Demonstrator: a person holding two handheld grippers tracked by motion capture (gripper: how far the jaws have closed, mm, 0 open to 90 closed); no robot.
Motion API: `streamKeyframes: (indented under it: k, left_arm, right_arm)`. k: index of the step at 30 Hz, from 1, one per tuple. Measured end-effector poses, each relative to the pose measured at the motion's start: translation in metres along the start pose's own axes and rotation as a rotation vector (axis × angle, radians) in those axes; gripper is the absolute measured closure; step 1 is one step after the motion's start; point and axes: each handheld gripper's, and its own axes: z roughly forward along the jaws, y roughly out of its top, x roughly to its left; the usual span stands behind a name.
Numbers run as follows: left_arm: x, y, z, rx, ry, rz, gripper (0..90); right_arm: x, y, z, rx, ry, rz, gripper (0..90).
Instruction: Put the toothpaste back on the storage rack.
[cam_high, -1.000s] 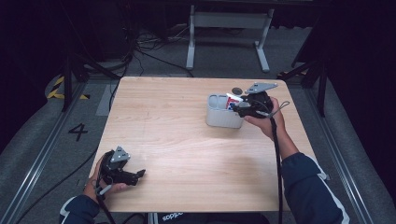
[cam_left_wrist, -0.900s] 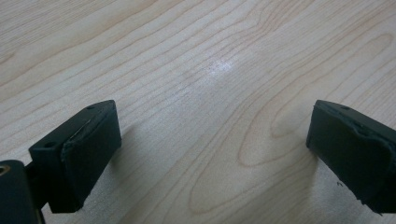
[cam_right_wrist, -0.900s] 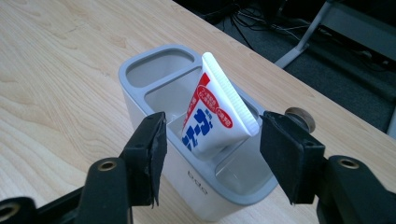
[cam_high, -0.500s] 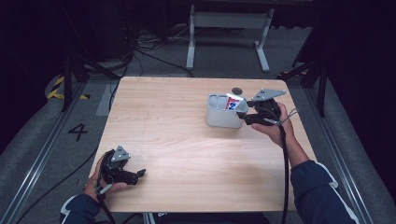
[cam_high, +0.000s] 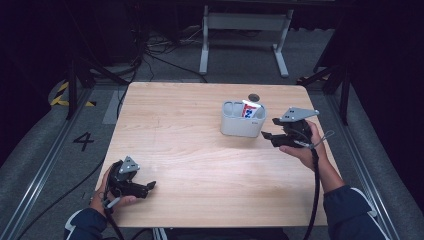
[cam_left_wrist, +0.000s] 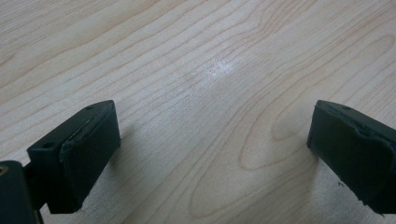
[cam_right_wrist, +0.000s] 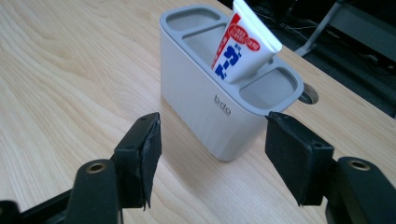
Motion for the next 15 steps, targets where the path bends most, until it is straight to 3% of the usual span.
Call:
streamKeyframes:
  k: [15]
  left_arm:
    - [0.000,0.000,0.000,-0.001,0.002,-0.001,3.0]
  right_arm:
    - [0.007,-0.037,-0.013,0.000,-0.014,-0.037,35.6]
